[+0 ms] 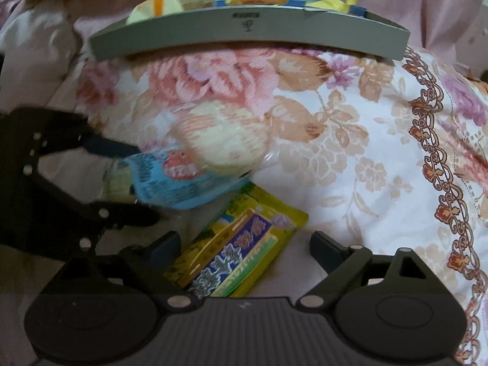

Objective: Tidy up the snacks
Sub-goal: 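Grasp the green cake pack with left tool while right tool grasps the yellow candy bar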

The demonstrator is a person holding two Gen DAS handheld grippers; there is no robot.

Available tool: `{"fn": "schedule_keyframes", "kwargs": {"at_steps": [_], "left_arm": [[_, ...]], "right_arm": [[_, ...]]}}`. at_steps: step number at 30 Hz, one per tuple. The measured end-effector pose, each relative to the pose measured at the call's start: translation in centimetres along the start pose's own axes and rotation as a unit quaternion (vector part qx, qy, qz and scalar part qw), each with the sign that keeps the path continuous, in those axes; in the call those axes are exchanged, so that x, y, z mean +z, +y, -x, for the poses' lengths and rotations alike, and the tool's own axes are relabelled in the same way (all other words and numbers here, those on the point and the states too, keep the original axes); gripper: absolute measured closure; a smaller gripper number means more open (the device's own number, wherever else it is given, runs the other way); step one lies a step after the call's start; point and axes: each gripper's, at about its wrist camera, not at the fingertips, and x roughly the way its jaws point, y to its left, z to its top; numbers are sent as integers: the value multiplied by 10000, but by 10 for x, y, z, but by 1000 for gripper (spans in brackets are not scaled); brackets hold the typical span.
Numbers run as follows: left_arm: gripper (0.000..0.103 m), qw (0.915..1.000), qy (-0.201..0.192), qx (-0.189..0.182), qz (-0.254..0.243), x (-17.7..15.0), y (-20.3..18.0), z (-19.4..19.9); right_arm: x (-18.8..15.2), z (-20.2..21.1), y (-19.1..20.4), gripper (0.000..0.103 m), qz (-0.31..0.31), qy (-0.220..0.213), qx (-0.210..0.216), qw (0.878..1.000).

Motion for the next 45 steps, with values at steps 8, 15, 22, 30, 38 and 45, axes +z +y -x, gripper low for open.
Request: {"fn": "schedule_keyframes", "kwargs": {"at_steps": [8,15,22,30,38,45], "left_arm": [[34,9987,226,-36,463,-2,-29,11],[32,9960,243,106,853,-11,-54,15],[18,9920,-96,662,1069,-8,-62,17],[17,9879,-189,786,1327,-11,-50,17],[18,9857,-317,709,1493,-11,-44,14],[31,9856,-426,472,1567,-10,-42,14]], "right_arm": [[-28,23,-6,15,478,-171,-102,9987],[-49,42,-18,17,638,-431,-225,9968],[-57,44,-22,15,607,-625,-170,9961],[-61,45,-3,13,1178,-953,-634,9864],[-57,38,9,13,1356,-1067,-818,9816],[-56,30,-1,20,435,-1010,-213,9937]]}}
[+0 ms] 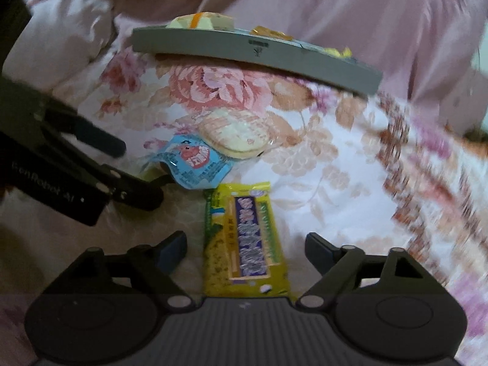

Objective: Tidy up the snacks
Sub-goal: 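Grasp the green cake pack with left tool while right tool grasps the yellow candy bar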

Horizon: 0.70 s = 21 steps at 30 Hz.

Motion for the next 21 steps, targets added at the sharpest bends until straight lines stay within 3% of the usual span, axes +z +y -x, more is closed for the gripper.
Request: {"fn": "schedule_keyframes", "kwargs": {"at_steps": [5,16,18,21], "left_arm": [[48,9996,81,-264,91,-1,-2,-4],[50,9997,79,-185,-128,-5,-10,-7],[51,9995,89,-216,-190,-4,-13,-8],[51,9993,112,-204,-301,-5,-20,-9]], "right_arm": [[-3,-1,0,31,-191,-40,175,9997],[-6,-2,1,29,-518,-80,194,9984],[-7,-1,2,32,-505,-106,172,9985],[-9,3,5,45,-379,-148,140,9991]]}}
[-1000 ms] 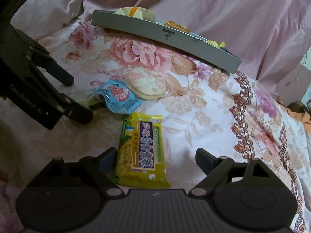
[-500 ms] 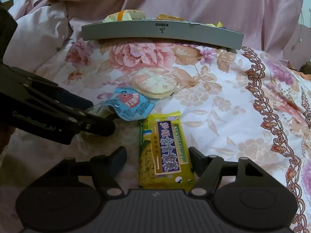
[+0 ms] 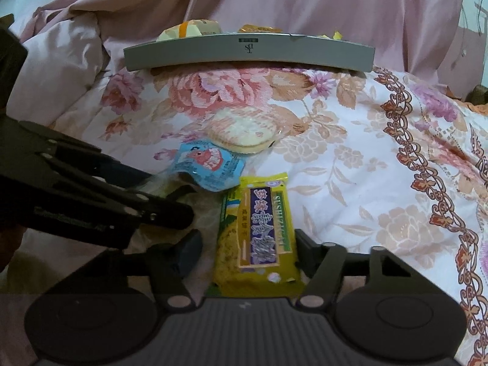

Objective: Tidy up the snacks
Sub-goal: 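Grasp the green cake pack with left tool while right tool grasps the yellow candy bar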

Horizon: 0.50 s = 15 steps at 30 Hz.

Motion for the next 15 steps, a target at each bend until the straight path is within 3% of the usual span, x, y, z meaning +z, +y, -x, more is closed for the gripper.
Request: {"fn": "schedule_keyframes", "kwargs": {"at_steps": [5,15], "left_arm": [[52,10000,48,70,-45,-2,-5,2],[49,9983,259,395,-345,-9,-22,3]], "right_arm": [[-2,9,-4,51,37,27,18,10000],[-9,25,-21,50,-158,61,42,9998]]}}
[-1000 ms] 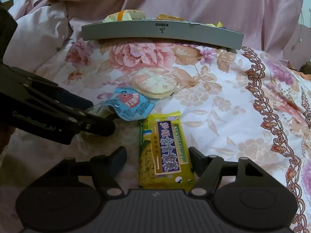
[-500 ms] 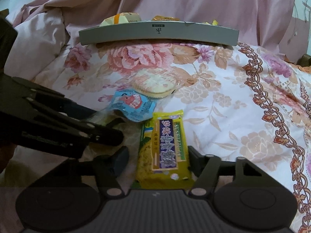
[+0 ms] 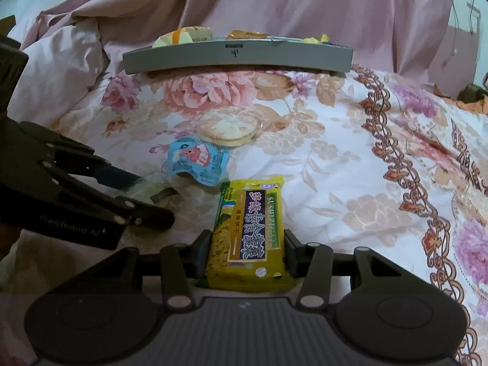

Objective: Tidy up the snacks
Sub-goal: 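Lift cake pack and candy bar and carry both over the grey tray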

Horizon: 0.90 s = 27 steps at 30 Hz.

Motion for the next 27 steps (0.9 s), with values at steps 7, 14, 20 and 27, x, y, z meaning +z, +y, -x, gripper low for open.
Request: {"fn": "schedule_keyframes", "kwargs": {"at_steps": [7,14,20,27], "left_arm": [[52,9999,-25,112,-21,-4,-2,2],[53,9998,-63,168,83,-8,-9,11],[53,9994,-250,177,132,-11,-17,24],[53,9980,-583,168,187,-8,-19,37]], "right_arm": [[6,-12,-3,44,105,44,65,9999],[-2,-3,3,50,342,-66,40,9994],[-13,10,18,50,1124,-209,-326,9929],[-24,16,45,51,2363,-480,-906,9662]]}}
